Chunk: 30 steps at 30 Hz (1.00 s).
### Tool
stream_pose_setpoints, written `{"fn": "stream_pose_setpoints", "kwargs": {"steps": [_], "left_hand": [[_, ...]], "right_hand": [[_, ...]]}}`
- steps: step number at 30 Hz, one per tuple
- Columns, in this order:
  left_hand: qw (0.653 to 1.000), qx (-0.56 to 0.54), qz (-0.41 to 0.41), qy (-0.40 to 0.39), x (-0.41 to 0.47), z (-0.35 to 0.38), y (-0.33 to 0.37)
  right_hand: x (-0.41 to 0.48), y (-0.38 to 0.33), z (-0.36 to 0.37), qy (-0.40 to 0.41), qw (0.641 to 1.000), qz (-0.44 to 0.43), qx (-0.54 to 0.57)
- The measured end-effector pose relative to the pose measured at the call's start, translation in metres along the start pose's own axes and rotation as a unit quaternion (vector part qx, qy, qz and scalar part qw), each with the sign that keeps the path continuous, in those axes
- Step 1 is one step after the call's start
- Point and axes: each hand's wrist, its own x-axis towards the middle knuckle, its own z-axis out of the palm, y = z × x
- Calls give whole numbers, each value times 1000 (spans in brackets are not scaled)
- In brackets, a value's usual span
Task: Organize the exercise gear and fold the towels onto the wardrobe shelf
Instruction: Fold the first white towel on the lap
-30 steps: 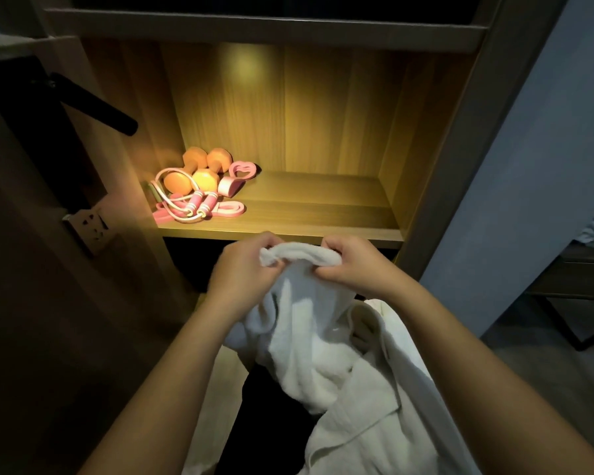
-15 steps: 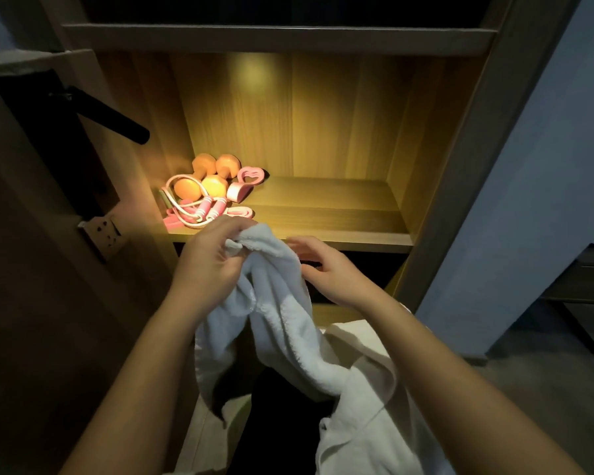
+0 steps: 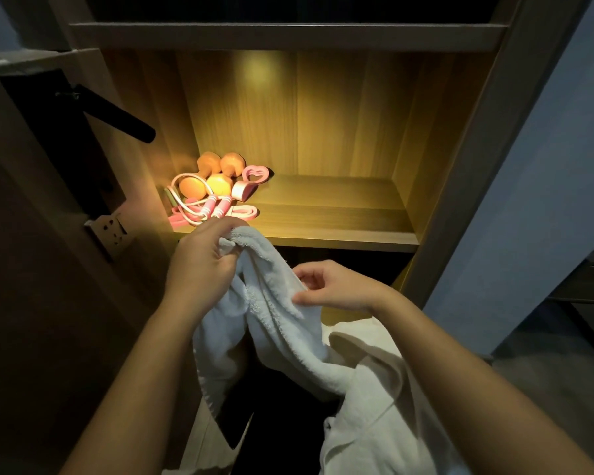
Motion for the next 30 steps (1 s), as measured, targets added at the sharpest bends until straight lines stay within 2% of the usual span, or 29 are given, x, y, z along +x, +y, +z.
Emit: {"fn": "stream_pose_setpoints", "kwargs": {"steps": [3, 5, 6, 8, 10, 13, 16, 18, 21, 25, 30], "left_hand": [[996, 23, -56, 70, 0, -1, -3], [985, 53, -121, 109, -1, -5, -10], [980, 81, -154, 99, -1, -7, -15], [974, 117, -194, 28, 0, -5, -21], [978, 109, -170, -59, 1, 2, -15], [984, 60, -82, -145, 1, 21, 6], [970, -20, -31, -240, 1, 41, 25], [963, -38, 7, -265, 1, 52, 32], [967, 10, -10, -253, 3, 60, 31], [975, 159, -46, -145, -2, 62, 31], [968, 199, -123, -94, -9, 57, 25]], "right_hand": [[-8, 18, -5, -21, 990, 73, -122], [-14, 30, -12, 40, 973, 132, -182], [-18, 33, -15, 86, 969, 141, -183], [-23, 32, -21, 178, 967, 117, -139], [-24, 22, -24, 225, 965, 69, -112], [-22, 2, -24, 217, 966, -5, -140], [-22, -16, -23, 202, 969, -49, -137], [-22, -21, -25, 207, 965, -61, -151], [-27, -21, -31, 216, 964, -59, -145], [-30, -14, -30, 212, 967, -35, -140], [-26, -7, -25, 218, 968, -25, -122]]}}
